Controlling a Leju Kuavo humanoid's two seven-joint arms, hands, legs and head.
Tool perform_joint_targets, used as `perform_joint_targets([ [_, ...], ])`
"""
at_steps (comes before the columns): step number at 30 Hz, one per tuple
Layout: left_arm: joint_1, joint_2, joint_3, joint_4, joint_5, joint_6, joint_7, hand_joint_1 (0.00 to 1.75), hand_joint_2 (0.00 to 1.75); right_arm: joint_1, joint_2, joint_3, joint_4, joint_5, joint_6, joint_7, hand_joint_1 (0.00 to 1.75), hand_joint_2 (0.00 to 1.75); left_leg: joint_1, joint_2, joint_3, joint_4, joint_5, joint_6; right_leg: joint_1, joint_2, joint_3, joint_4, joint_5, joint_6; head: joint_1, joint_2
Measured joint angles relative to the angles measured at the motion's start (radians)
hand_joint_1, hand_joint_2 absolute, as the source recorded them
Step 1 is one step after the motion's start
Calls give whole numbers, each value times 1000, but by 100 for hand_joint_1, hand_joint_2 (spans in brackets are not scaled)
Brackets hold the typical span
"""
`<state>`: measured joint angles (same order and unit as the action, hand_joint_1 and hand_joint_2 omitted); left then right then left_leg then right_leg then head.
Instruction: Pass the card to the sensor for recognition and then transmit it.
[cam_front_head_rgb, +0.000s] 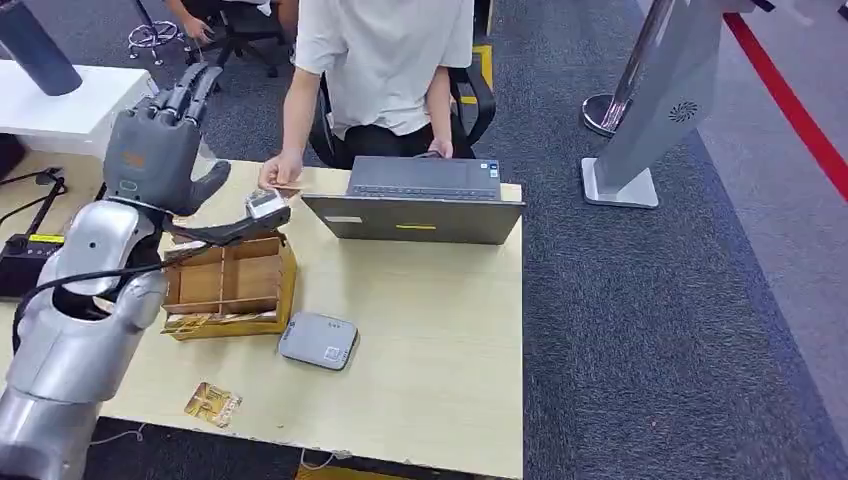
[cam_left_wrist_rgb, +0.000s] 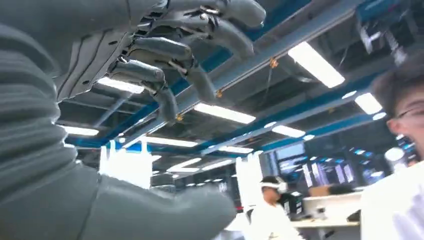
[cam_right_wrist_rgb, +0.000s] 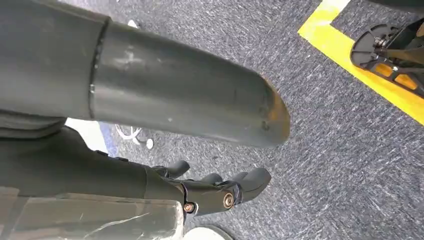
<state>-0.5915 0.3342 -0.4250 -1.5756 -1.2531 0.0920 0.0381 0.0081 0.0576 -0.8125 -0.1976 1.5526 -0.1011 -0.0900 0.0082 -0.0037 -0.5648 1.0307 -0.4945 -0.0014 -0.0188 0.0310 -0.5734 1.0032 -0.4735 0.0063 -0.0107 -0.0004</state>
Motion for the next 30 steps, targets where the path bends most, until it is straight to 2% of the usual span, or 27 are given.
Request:
perform_joint_targets([
  [3,115,43,1,-110,40,4,-45,0,175,3,0,-2,0,-19,0,3,0,0,0,2,0,-1,-1,0,0,2,-1,0,0,0,1,0],
  [6,281,122,8,-226,72,-5,-65,0,175,9,1,-15,0,-41,-4,9,0,0,0,4,0,-2,-2,-1,0,3,-1,0,-1,-1,0,0],
  [9,433,191,35,-287,81,10,-75,0,175,17,3,-32,0,-50,-5,14,0,0,0,3,-1,-2,-2,-2,0,3,-3,0,-2,0,-1,0],
  [14,595,225,91,-307,68,14,-58,0,175,16,5,-53,0,-53,-10,21,0,0,0,2,-2,-2,-2,-2,0,2,-3,0,-2,-1,-2,0],
  [17,642,210,132,-276,49,13,-22,0,175,17,6,-62,0,-41,-12,22,0,0,0,0,-2,-2,-2,-1,0,0,-3,0,-2,0,-1,0],
  [22,641,156,200,-134,7,18,27,0,175,14,8,-70,0,-22,-16,20,0,0,0,0,-2,-2,-1,-1,0,0,-3,0,-1,0,-1,0],
  [26,612,97,244,-8,-8,40,29,0,175,11,8,-70,0,-15,-18,20,0,0,0,0,-2,-1,0,-1,0,0,-3,0,-1,-1,-1,0],
  [30,589,46,256,62,-37,85,23,0,175,4,8,-70,0,-8,-22,4,0,0,0,0,-2,-1,-1,-1,0,0,-3,0,-1,-1,-1,0],
])
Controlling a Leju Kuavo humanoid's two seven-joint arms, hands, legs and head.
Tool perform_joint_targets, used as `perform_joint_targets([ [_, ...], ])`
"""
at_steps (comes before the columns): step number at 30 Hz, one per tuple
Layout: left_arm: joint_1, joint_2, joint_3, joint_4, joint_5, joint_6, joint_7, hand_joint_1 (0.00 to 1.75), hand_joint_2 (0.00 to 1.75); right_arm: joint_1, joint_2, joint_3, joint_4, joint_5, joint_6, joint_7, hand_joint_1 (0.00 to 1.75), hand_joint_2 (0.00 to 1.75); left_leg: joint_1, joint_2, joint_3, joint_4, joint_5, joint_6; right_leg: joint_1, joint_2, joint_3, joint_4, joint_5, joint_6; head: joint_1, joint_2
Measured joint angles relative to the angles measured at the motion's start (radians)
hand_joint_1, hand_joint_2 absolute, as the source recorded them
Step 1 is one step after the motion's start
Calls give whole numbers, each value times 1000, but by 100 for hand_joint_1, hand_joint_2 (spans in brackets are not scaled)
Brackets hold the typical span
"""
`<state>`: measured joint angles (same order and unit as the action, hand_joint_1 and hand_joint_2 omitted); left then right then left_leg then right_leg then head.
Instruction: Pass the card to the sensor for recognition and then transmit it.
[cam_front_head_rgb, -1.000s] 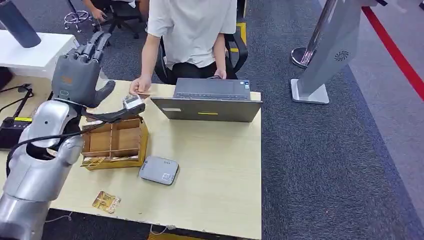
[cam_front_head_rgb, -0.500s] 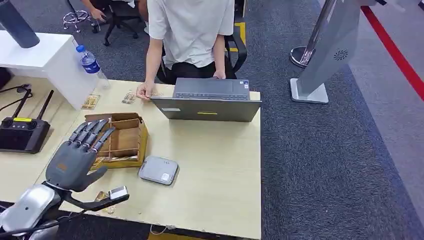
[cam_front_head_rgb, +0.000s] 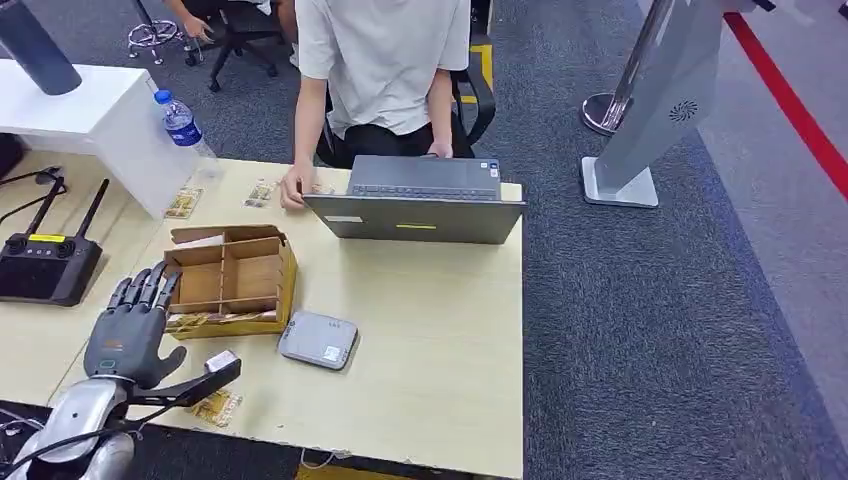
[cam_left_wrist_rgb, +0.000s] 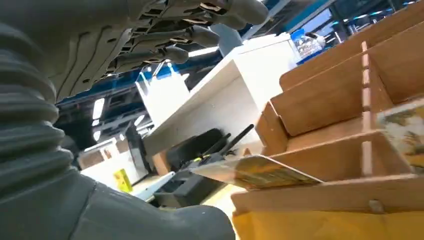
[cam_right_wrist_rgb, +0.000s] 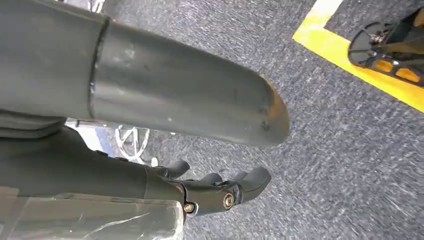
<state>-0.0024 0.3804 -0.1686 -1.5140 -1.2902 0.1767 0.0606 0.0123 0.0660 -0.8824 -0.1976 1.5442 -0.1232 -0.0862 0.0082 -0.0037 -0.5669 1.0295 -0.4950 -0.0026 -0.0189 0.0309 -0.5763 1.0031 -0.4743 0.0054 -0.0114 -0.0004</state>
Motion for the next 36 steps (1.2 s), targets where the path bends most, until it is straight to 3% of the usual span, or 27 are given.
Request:
perform_joint_targets([
  [10,-32,-90,-9,59,-41,126,-93,0,175,-14,0,0,0,9,0,-16,0,0,0,0,0,0,0,0,0,0,0,0,0,0,0,0],
  [16,-40,-120,-43,70,-51,138,-116,0,175,-12,0,0,0,16,15,-8,0,0,0,0,0,0,0,0,0,0,-1,0,0,0,0,0],
  [24,-73,-141,-89,127,-61,134,-116,0,175,-12,0,0,0,26,24,-3,0,0,0,0,0,0,0,0,0,0,-1,0,0,0,0,0],
  [36,-137,-159,-100,254,-84,138,-66,0,175,-12,0,2,0,26,32,-3,0,0,0,0,0,0,0,0,0,0,-1,0,0,0,0,0],
])
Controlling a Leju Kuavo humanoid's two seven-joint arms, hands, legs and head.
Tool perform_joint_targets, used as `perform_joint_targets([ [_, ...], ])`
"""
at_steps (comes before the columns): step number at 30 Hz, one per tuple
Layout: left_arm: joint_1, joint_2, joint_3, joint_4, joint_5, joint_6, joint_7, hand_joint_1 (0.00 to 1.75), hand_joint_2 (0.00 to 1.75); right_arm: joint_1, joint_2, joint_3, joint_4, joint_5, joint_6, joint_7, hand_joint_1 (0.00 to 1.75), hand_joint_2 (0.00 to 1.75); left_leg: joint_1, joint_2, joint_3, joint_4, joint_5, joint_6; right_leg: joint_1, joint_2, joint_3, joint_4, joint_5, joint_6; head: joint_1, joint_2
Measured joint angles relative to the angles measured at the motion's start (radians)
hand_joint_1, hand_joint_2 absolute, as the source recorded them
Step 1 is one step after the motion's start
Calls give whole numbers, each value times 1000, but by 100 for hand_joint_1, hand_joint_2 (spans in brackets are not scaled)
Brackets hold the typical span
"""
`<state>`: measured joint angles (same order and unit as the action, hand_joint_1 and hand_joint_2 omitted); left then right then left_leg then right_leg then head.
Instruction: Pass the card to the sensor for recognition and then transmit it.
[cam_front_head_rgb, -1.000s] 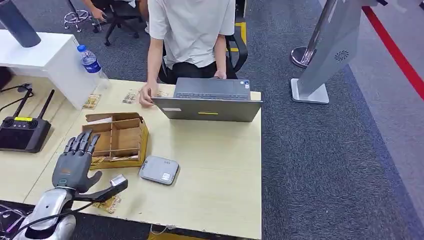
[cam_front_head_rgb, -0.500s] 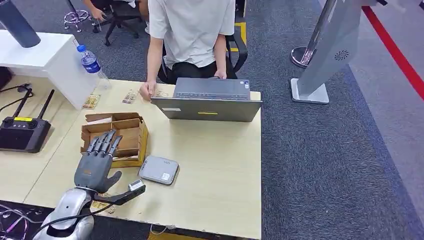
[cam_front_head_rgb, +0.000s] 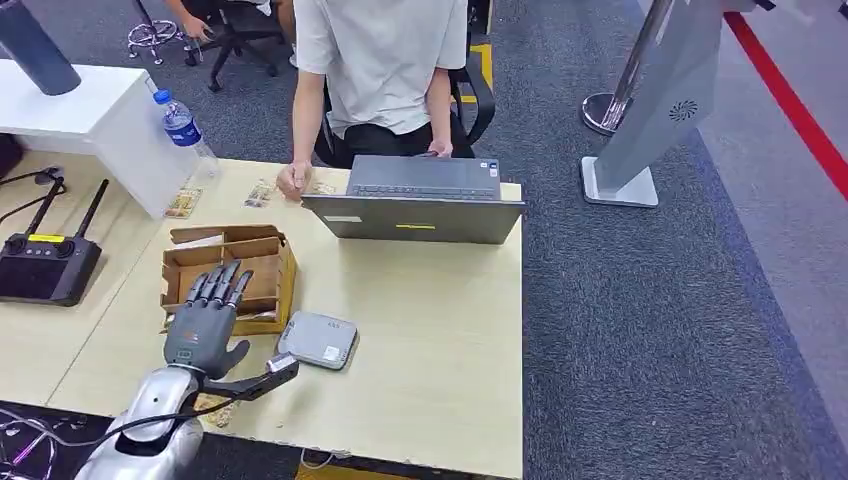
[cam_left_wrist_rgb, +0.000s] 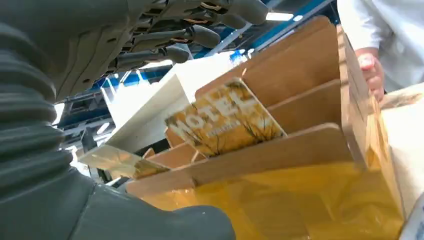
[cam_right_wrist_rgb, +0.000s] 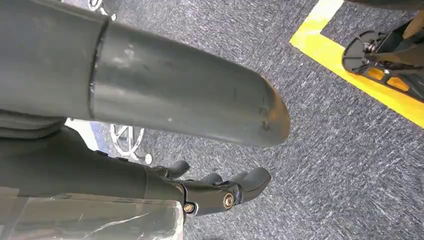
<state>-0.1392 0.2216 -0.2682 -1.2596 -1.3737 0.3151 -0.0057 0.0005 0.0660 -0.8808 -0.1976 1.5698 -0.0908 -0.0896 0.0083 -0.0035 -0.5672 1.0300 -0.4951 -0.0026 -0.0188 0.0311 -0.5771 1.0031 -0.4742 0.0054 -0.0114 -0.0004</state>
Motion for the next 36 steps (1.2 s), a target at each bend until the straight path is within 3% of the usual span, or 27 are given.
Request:
perform_joint_targets([
  [1,-2,-1,0,6,0,0,1,175,175,0,0,0,0,0,0,0,0,0,0,0,0,0,0,0,0,0,0,0,0,0,0,0],
  [18,-2,-3,0,17,50,9,-18,175,175,1,0,2,0,0,-2,3,0,0,0,0,0,0,0,0,0,0,0,0,0,0,0,0],
  [28,14,-3,1,5,69,70,-47,175,175,2,0,10,0,0,-3,3,0,0,0,0,0,0,0,0,0,0,0,0,0,0,0,0],
  [31,35,0,2,-62,83,53,-56,175,175,2,0,10,0,-2,-3,8,0,0,0,0,0,0,0,0,0,0,0,0,0,0,0,0],
  [36,81,37,0,-282,135,-50,-67,175,175,6,0,10,0,-5,-4,20,0,0,0,0,-1,0,0,0,0,0,0,0,0,0,0,0],
])
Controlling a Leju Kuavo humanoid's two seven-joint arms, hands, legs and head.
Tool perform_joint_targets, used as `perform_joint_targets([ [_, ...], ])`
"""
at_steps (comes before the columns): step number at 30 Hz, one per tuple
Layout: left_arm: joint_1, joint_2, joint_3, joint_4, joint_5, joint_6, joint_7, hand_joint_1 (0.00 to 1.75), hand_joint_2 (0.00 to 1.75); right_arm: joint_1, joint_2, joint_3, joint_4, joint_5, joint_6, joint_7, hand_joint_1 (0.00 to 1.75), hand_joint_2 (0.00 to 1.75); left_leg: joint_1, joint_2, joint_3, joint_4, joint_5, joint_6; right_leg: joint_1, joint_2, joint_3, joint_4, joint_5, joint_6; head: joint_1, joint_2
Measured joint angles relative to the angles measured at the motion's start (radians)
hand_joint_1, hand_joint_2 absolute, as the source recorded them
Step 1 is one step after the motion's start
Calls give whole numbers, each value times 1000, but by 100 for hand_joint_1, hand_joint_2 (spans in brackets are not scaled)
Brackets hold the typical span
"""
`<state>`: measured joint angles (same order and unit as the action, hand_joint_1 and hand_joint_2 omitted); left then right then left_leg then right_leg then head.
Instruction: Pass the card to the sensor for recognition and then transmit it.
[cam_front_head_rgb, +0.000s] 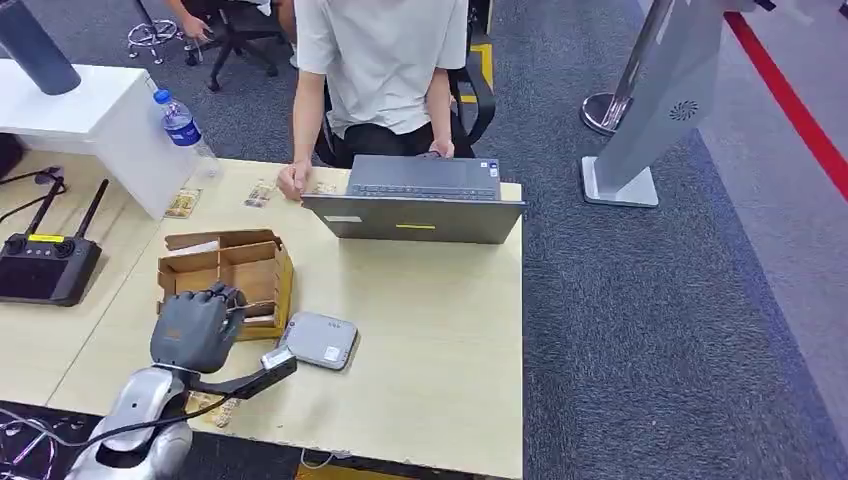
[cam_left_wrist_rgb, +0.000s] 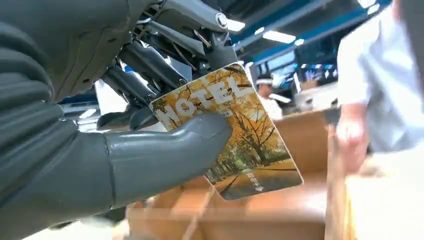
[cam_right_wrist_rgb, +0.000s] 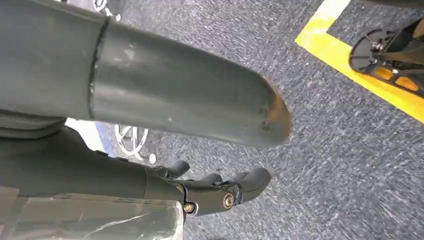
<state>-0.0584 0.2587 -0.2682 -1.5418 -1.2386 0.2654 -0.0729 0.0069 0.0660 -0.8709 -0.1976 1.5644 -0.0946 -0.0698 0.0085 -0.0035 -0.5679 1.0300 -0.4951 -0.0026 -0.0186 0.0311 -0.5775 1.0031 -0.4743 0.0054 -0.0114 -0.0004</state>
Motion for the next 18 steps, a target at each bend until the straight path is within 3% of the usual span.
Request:
perform_joint_targets([
  [6,10,100,-24,-326,208,-120,-55,175,175,4,0,-1,0,2,2,-2,0,0,0,0,-1,0,0,0,0,0,-1,0,0,0,0,0],
  [9,-40,113,-24,-391,180,-172,14,175,175,7,61,25,-1,5,-72,77,0,0,2,-1,0,0,1,0,2,-1,-1,0,0,0,0,0],
  [11,-100,108,-24,-389,104,-132,23,175,175,5,114,60,0,5,-103,113,0,0,4,-1,-1,0,2,-2,3,-2,-2,0,2,-3,5,0],
  [13,-181,100,-24,-348,33,-70,33,175,175,4,134,92,4,3,-113,125,0,0,2,-3,-2,0,4,-2,3,-2,-2,0,2,-3,-1,0],
  [18,-418,62,-23,-83,-29,-53,56,175,175,-14,138,171,5,5,-92,96,0,0,3,-1,-3,0,8,-4,3,0,-3,1,8,-5,0,0],
])
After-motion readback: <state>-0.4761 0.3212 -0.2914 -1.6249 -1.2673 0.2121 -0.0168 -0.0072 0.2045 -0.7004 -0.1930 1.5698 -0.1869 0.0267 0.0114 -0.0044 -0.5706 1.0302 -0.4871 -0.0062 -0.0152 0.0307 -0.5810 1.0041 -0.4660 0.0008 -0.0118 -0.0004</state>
